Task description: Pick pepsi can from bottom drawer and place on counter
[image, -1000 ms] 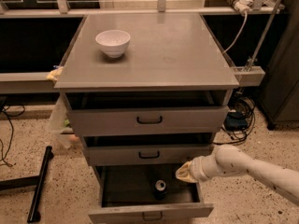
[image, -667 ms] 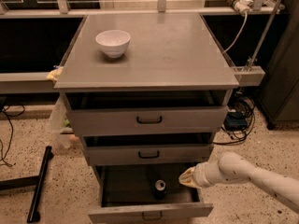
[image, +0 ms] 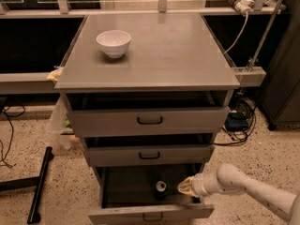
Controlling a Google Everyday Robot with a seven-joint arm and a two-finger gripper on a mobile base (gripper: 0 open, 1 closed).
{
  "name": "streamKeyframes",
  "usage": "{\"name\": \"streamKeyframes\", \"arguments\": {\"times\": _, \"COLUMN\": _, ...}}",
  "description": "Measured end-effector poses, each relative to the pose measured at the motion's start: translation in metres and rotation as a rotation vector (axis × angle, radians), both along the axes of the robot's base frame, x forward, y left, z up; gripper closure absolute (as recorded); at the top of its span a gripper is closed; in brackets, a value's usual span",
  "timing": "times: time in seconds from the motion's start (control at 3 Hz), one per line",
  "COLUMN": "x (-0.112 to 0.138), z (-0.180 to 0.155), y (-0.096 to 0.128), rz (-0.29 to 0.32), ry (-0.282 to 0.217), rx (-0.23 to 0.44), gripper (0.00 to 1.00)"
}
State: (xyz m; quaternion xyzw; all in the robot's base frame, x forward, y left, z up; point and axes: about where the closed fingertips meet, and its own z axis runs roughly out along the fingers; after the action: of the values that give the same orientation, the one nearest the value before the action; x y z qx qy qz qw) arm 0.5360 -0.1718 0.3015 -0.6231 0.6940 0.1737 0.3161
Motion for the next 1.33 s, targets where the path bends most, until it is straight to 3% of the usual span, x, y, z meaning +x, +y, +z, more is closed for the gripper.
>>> {"name": "streamKeyframes", "arguments": {"times": 0.33, "x": 0.001, "z": -0.015, "y": 0.006, "rz": -0.012, "ry": -0.007, "rx": 0.036, "gripper": 0.82}}
{"name": "streamKeyframes", "arguments": {"times": 1.0, "x": 0.015, "z": -0.035, "y": 0.024, "rz": -0.029, "ry": -0.043, "rx": 0.121, "gripper": 0.35}}
{"name": "streamKeyframes", "arguments": {"times": 1.33, "x": 0.024, "z": -0.042, "y": 0.033, "rz": -0.023, "ry": -0.06, "rx": 0.145, "gripper": 0.25}}
